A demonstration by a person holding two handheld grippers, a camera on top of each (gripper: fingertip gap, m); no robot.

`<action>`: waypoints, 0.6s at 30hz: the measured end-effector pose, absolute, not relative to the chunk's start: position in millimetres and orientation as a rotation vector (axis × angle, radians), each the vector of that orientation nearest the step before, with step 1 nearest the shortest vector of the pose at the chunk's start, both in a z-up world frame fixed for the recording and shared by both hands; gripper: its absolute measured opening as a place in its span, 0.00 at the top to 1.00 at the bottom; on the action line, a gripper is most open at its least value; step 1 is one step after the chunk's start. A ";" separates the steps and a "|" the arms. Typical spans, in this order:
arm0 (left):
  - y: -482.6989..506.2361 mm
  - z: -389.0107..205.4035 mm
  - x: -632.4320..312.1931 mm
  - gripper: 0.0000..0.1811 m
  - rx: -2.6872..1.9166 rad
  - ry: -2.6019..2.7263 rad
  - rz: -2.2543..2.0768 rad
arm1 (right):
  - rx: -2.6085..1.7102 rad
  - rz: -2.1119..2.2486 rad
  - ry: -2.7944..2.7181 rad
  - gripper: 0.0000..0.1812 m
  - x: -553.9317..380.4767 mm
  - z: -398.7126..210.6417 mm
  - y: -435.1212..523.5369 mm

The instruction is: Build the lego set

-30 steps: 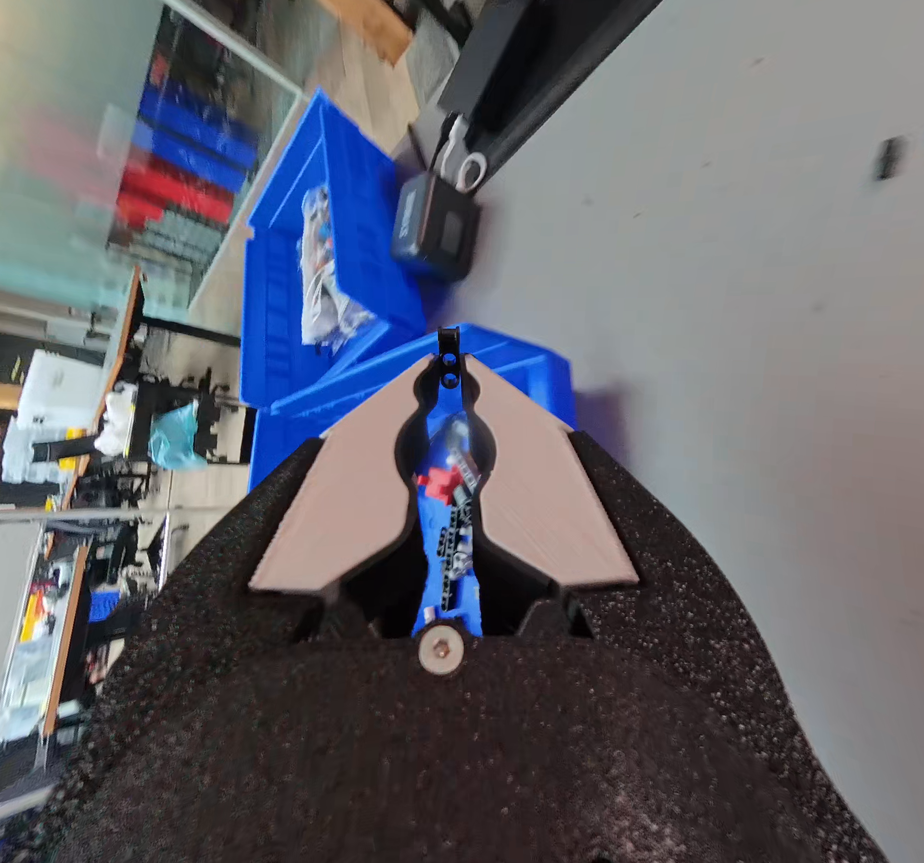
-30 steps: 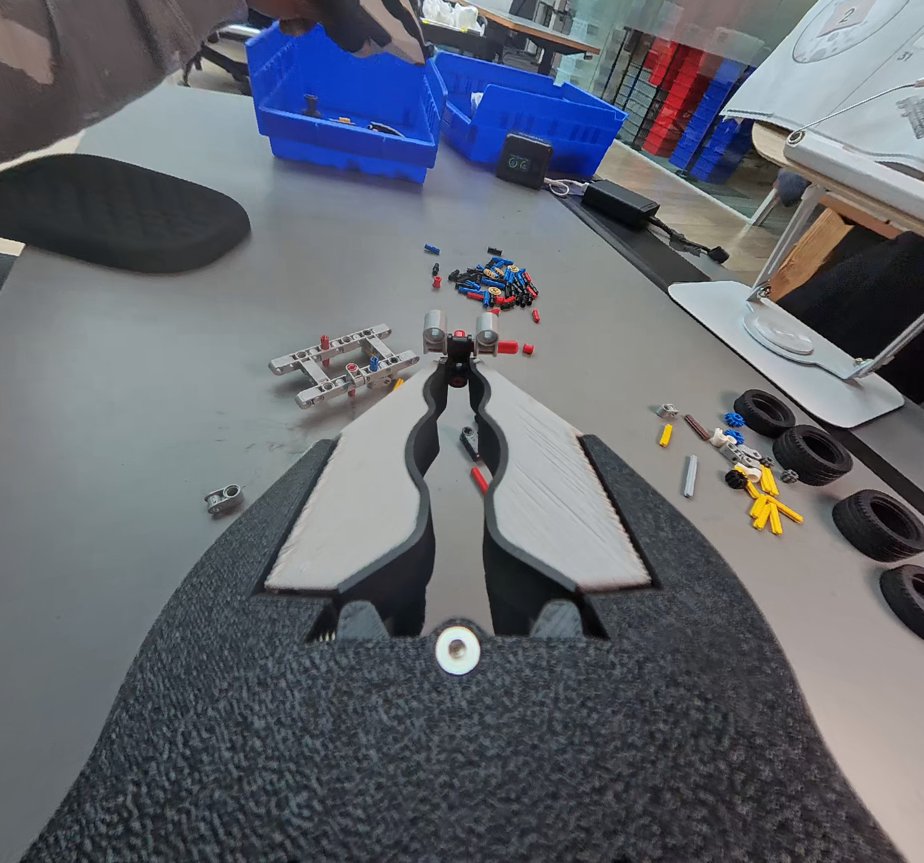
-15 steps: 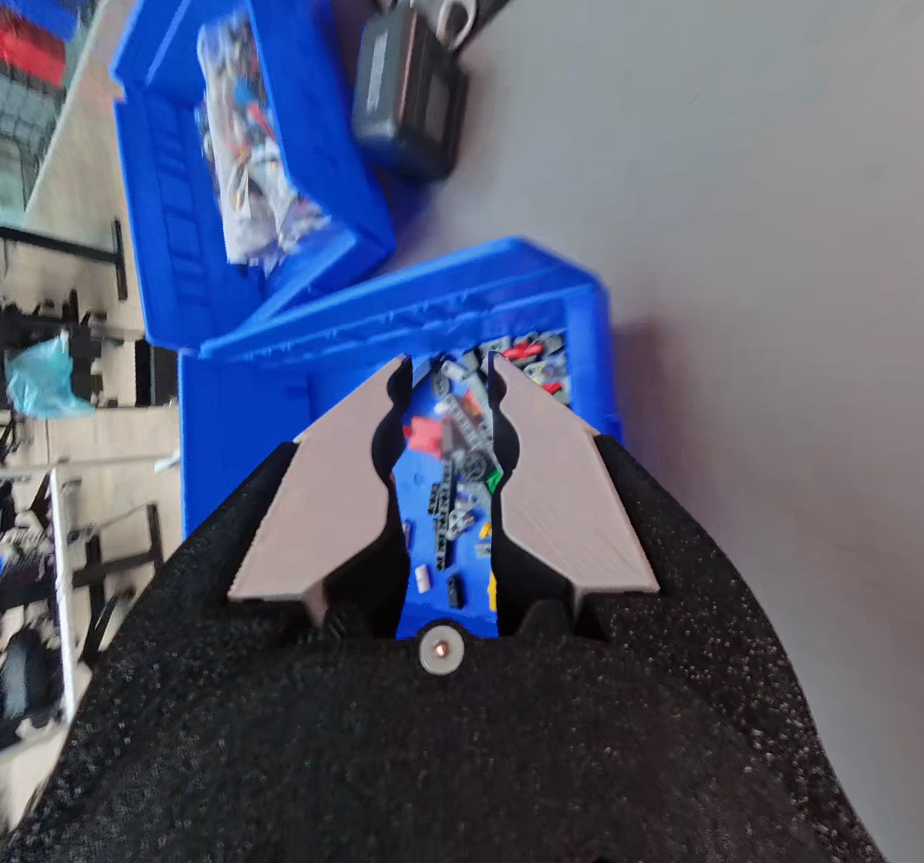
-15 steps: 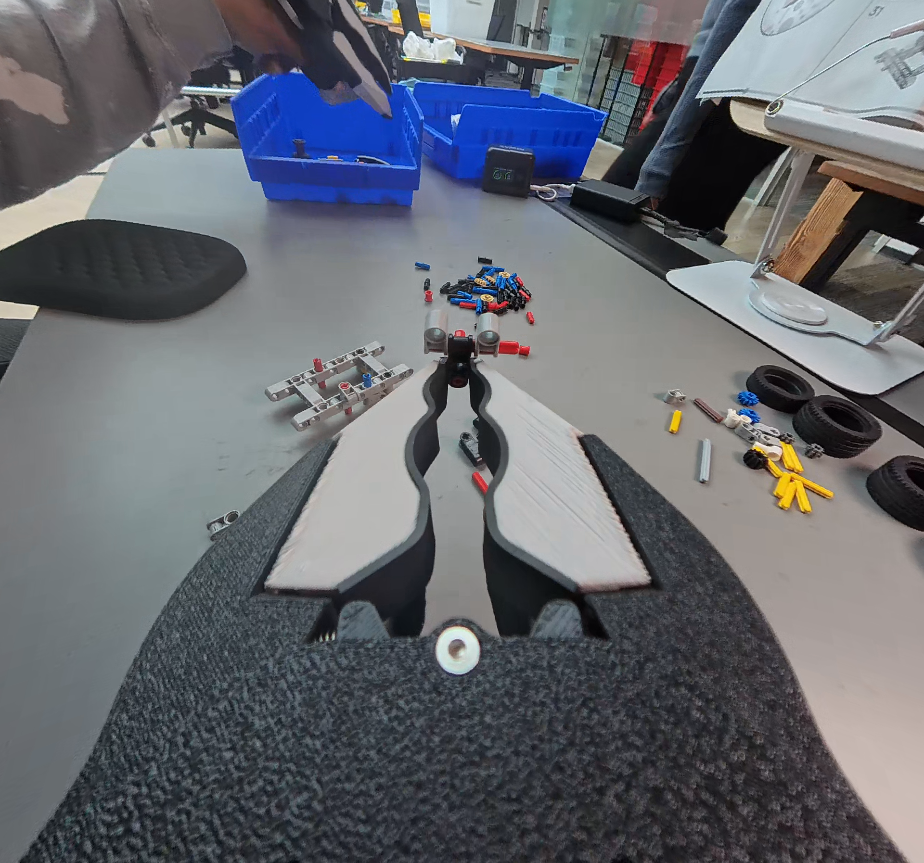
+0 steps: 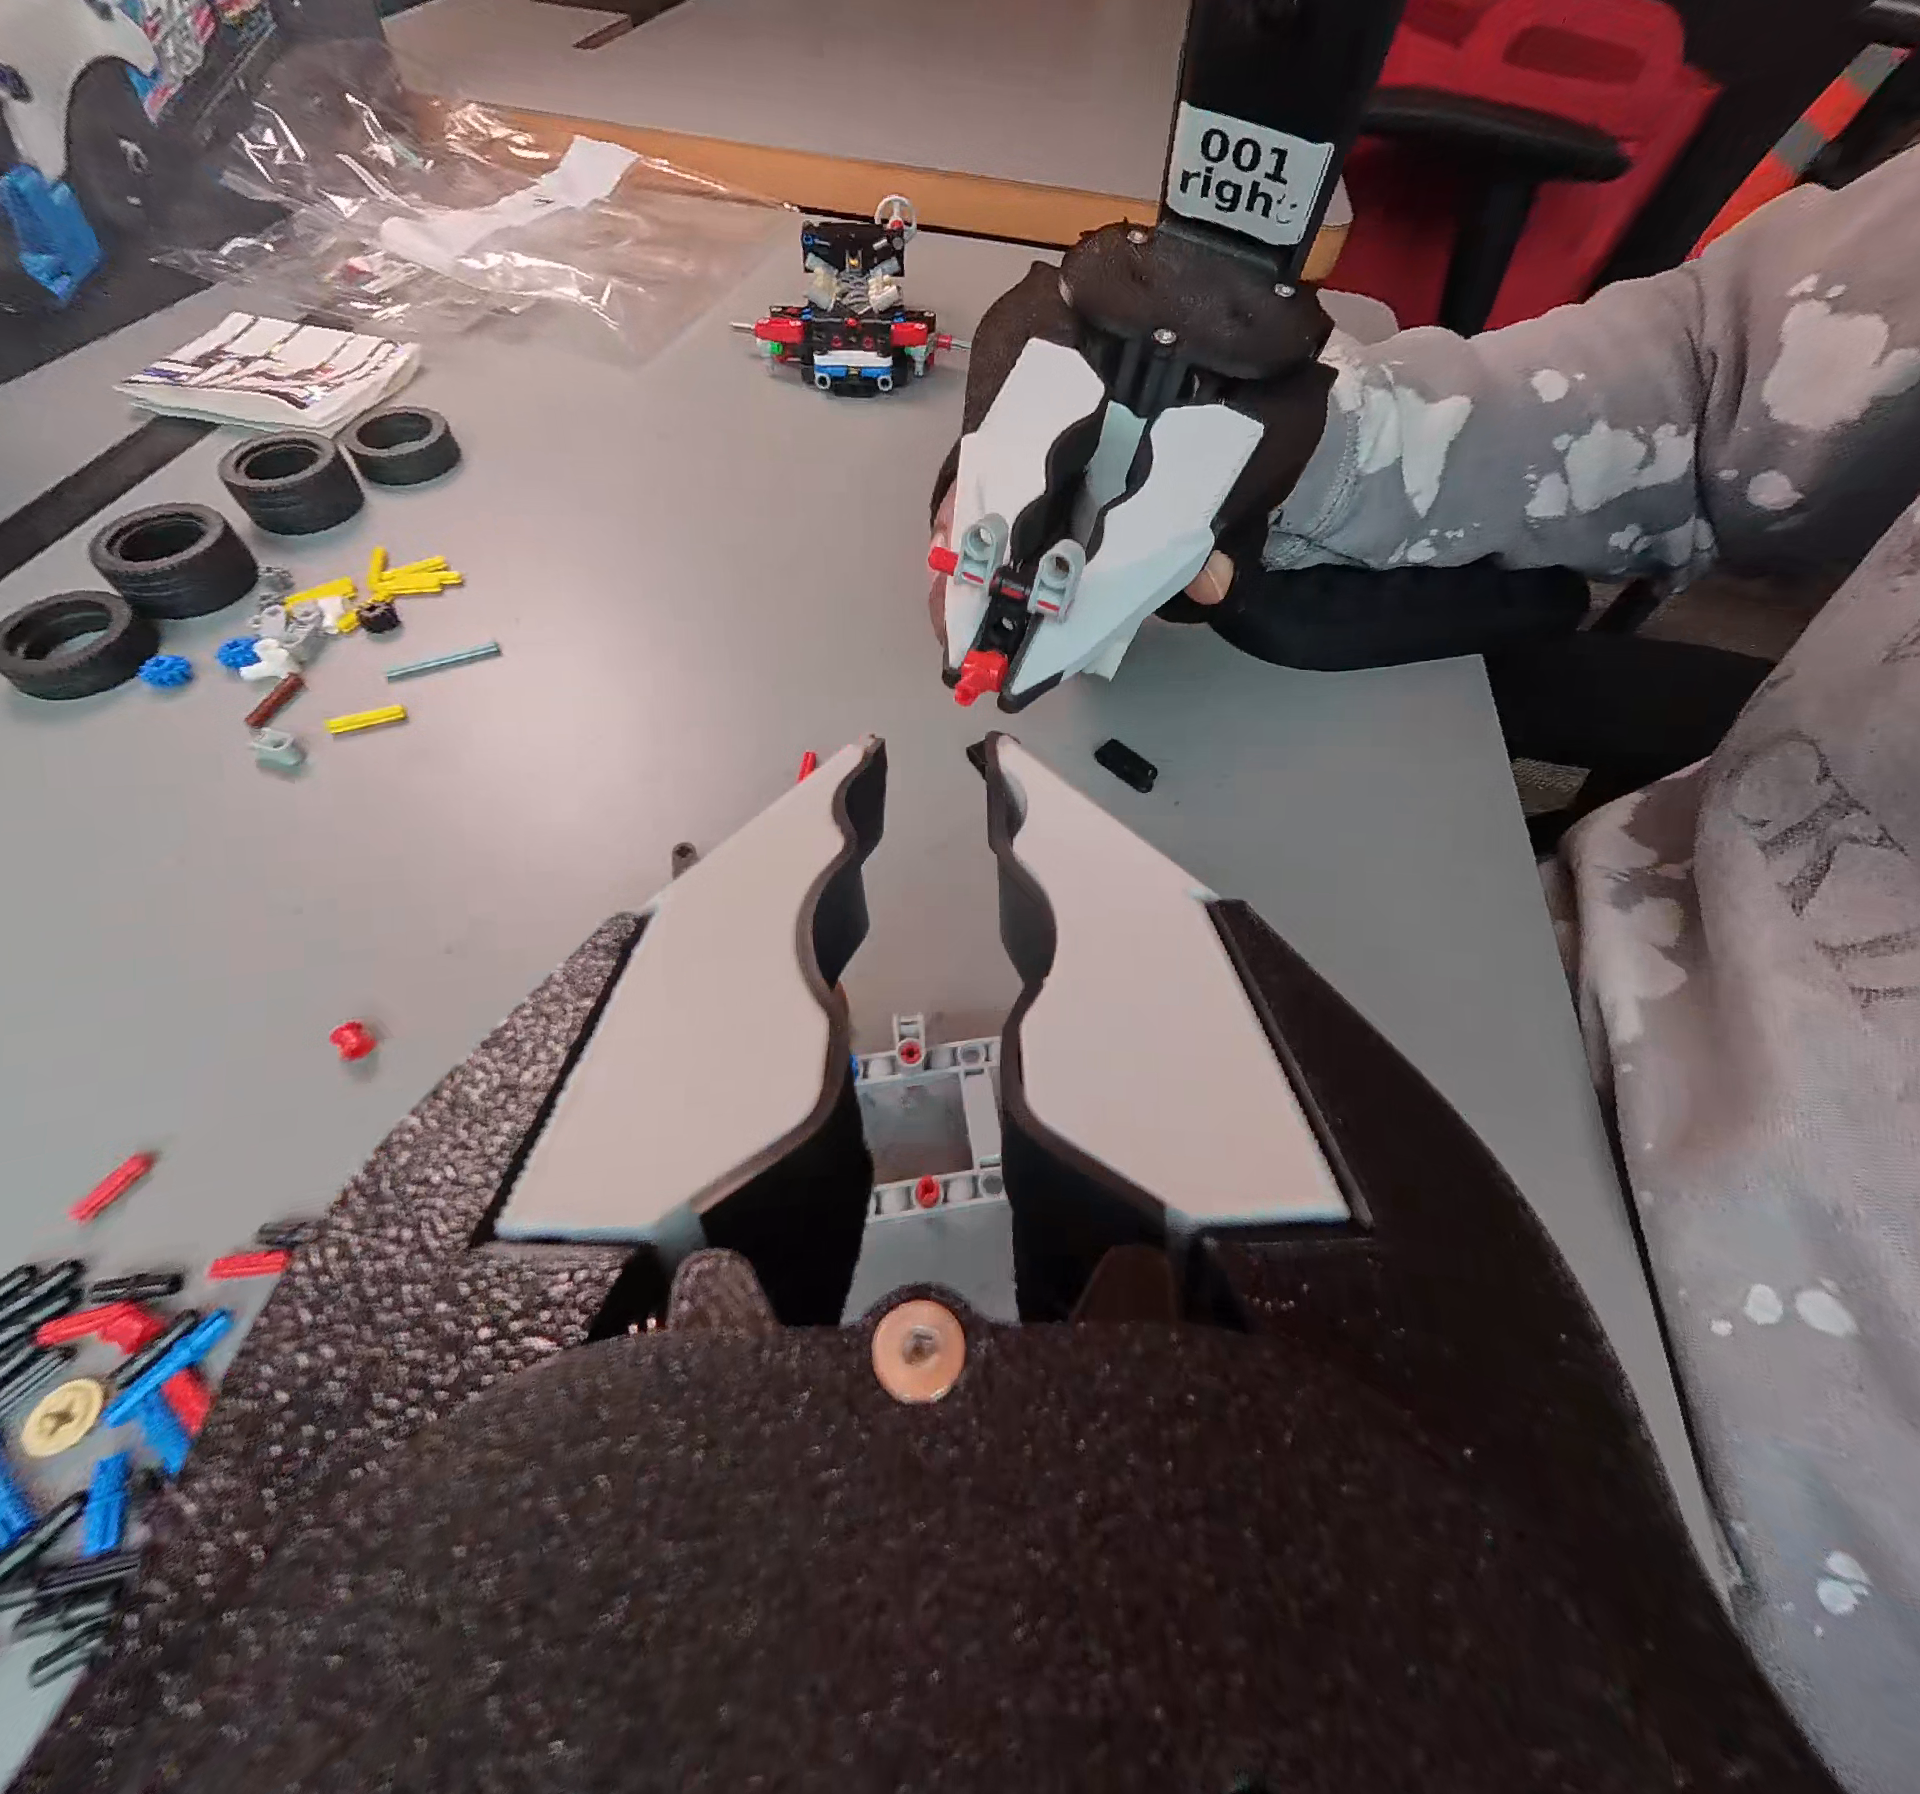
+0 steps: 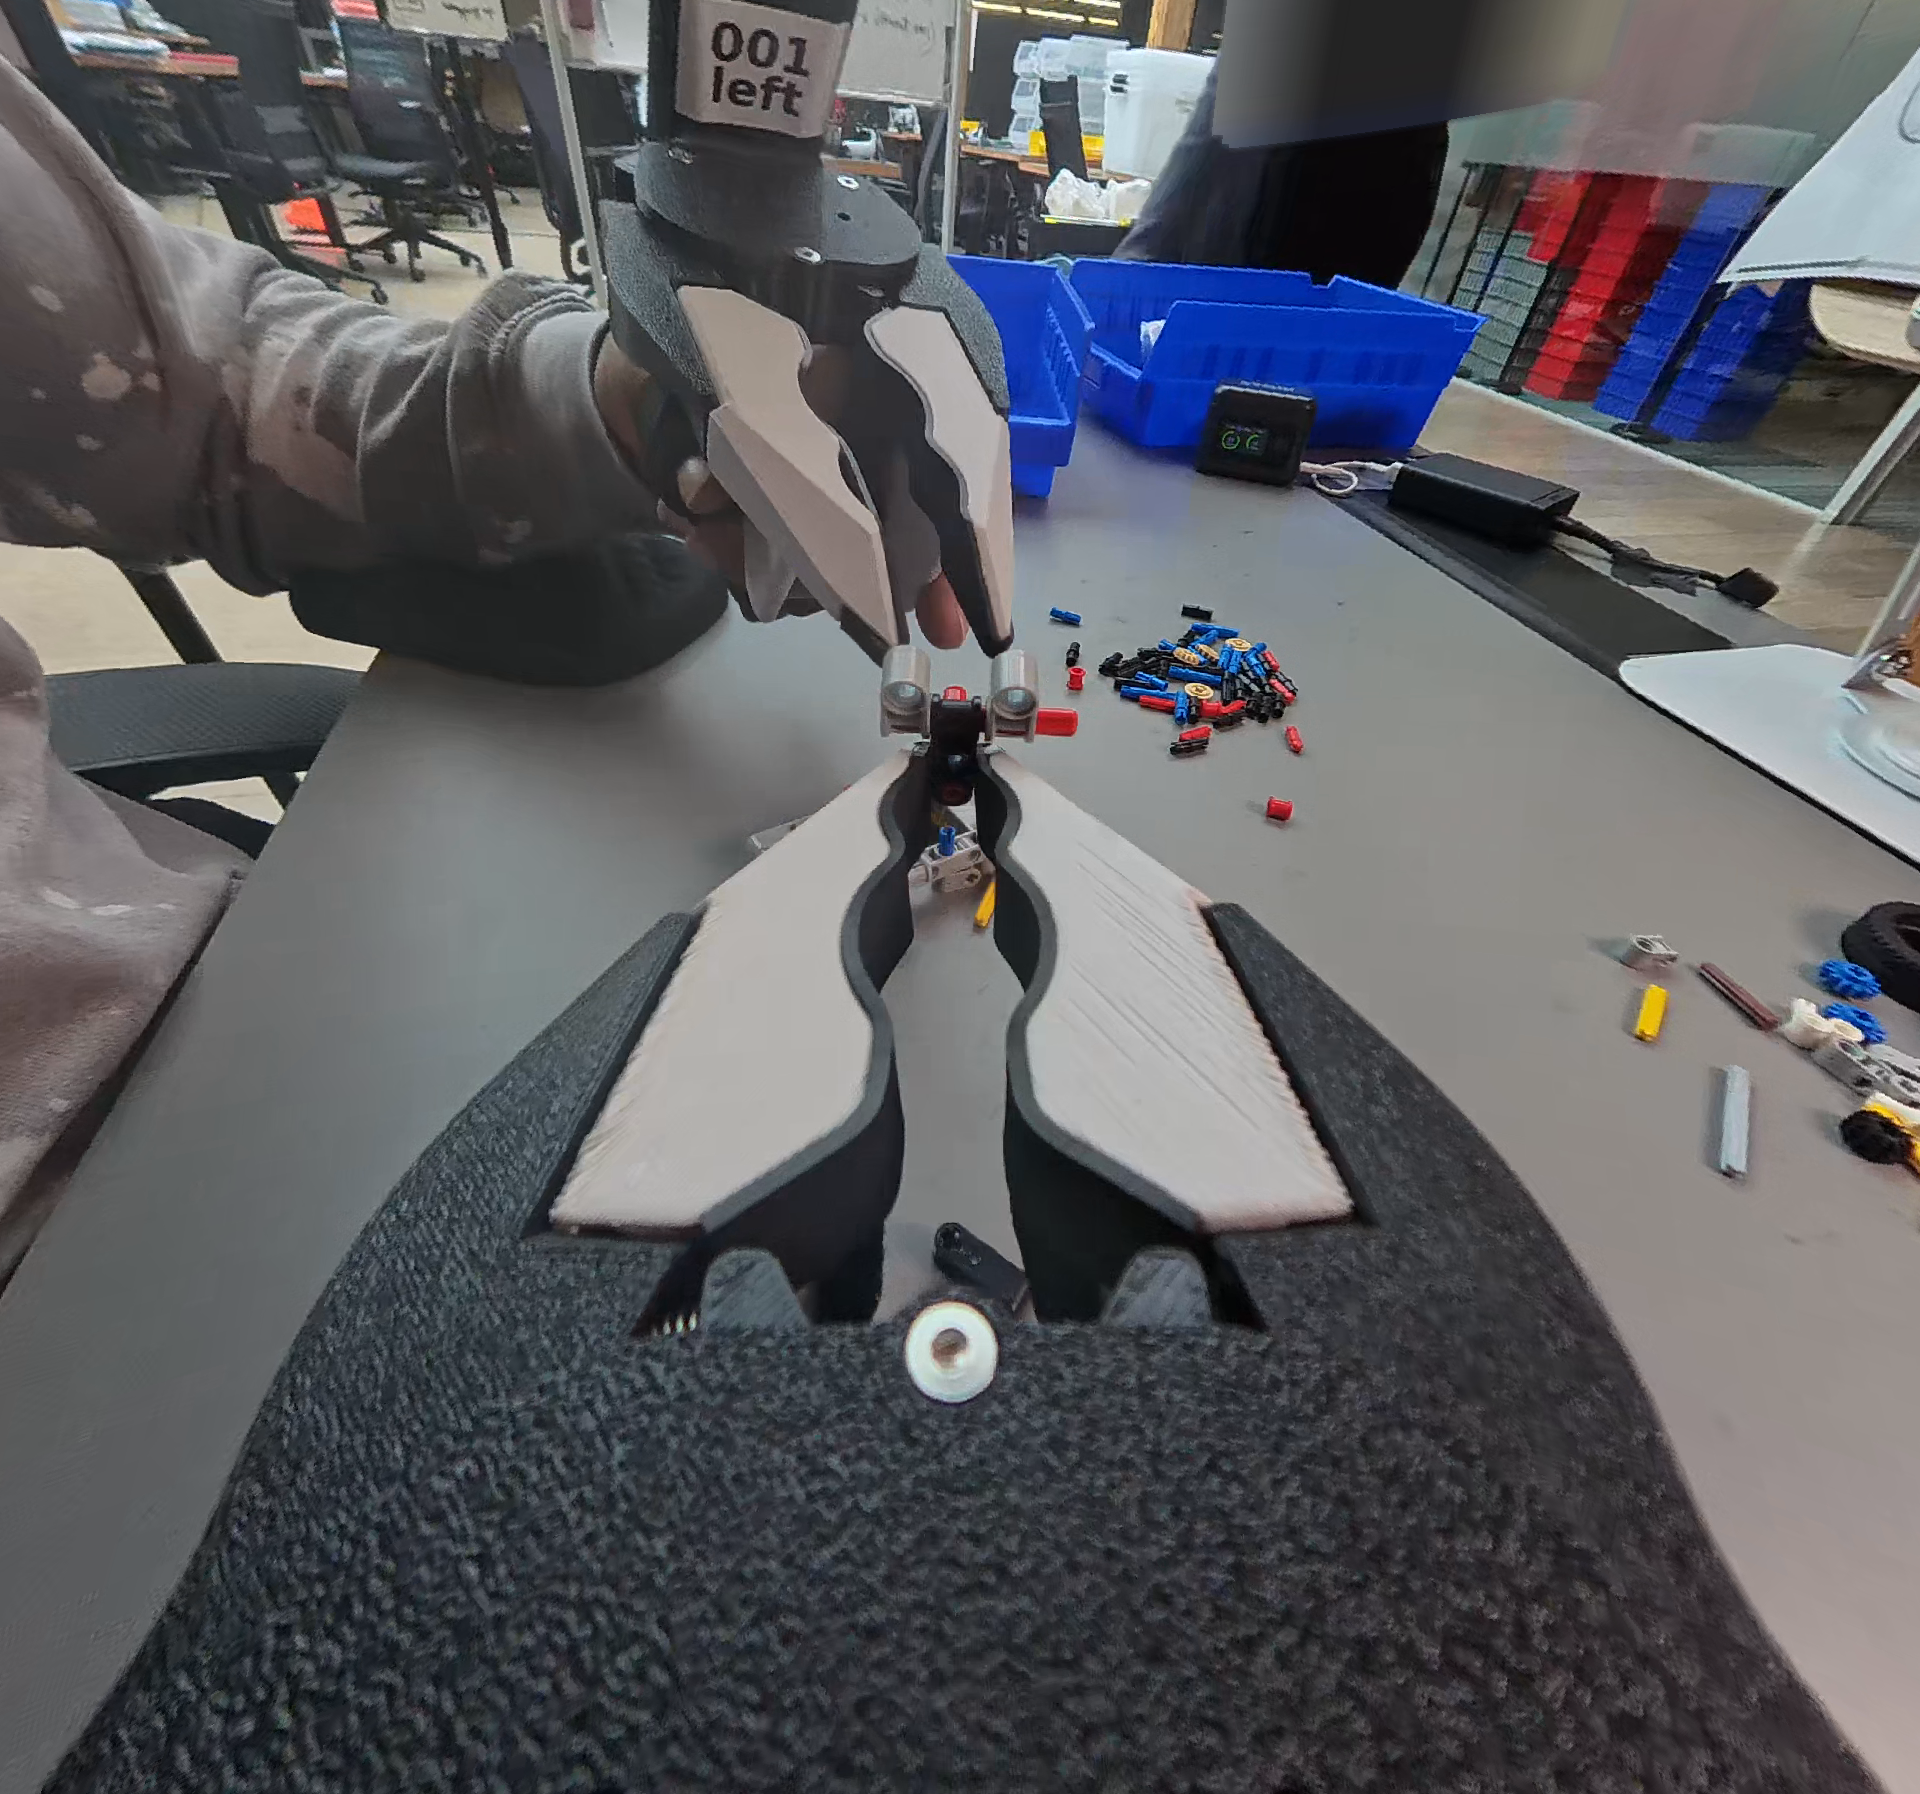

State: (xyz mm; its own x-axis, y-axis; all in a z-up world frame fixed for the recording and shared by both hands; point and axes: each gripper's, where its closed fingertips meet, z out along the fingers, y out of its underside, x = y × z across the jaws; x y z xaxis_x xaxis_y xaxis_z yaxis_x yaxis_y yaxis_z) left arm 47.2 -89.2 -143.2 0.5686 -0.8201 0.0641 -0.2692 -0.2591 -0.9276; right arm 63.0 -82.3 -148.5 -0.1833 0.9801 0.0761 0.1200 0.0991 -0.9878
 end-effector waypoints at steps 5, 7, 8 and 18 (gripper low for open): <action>-98.1 -152.1 59.9 0.92 -1.789 0.923 -0.758 | -1.127 1.217 -1.533 0.96 61.1 -153.4 -93.3; -100.1 -153.8 62.8 0.95 -1.785 0.924 -0.769 | -1.123 1.218 -1.560 0.96 60.2 -157.3 -97.5; -101.2 -154.9 63.8 0.97 -1.785 0.926 -0.779 | -1.120 1.217 -1.572 0.96 60.0 -158.6 -99.2; -107.5 -159.0 61.4 0.98 -1.786 0.951 -0.794 | -1.120 1.254 -1.583 0.96 61.5 -157.9 -102.9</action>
